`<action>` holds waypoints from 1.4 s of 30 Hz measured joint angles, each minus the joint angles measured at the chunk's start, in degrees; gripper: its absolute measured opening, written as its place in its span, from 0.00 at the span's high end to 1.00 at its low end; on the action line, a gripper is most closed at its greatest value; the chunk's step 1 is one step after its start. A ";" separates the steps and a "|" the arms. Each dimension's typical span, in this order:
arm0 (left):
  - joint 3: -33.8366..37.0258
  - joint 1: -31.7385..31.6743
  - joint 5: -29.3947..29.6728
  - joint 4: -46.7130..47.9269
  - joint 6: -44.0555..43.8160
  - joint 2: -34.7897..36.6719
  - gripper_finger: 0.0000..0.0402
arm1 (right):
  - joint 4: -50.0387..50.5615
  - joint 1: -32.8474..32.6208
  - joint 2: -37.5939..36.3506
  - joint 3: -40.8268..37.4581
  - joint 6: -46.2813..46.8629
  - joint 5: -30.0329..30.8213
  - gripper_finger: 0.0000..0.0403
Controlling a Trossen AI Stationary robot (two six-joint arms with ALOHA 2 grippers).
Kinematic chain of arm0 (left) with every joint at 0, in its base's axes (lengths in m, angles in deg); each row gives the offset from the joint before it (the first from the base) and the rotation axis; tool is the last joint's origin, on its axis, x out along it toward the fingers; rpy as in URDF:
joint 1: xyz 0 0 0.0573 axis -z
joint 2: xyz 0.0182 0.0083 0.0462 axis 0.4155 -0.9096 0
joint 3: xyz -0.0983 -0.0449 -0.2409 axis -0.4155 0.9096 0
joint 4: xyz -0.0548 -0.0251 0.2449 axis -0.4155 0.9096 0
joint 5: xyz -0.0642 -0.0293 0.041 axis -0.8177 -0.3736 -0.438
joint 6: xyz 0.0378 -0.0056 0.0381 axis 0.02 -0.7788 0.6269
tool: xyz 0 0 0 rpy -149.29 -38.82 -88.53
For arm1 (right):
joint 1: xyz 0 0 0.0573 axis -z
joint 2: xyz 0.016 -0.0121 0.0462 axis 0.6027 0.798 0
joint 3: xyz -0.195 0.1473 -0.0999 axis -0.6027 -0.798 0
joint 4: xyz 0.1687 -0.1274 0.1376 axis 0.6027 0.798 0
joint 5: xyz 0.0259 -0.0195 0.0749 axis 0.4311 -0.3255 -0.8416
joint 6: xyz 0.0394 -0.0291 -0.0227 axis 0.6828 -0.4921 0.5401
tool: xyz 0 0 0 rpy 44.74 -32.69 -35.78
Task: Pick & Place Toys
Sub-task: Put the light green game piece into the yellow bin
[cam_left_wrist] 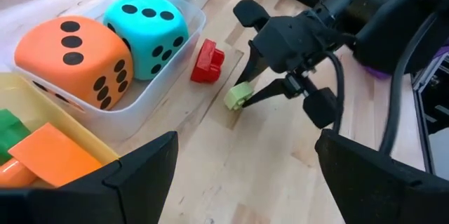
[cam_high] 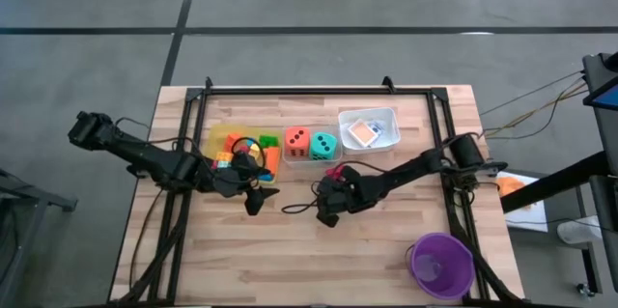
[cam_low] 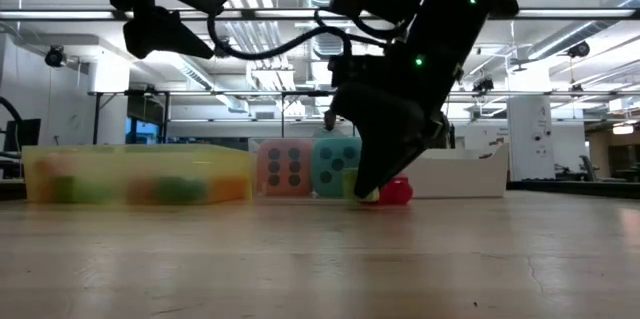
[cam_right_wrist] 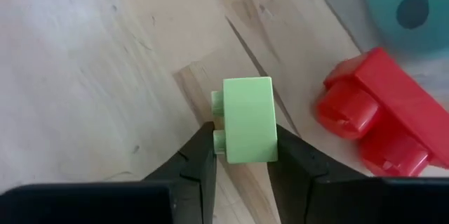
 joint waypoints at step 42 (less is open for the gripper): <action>-6.38 4.26 -11.62 -26.50 33.13 -23.39 0.17 | -21.42 -9.47 -9.85 1.09 -20.33 -0.22 0.78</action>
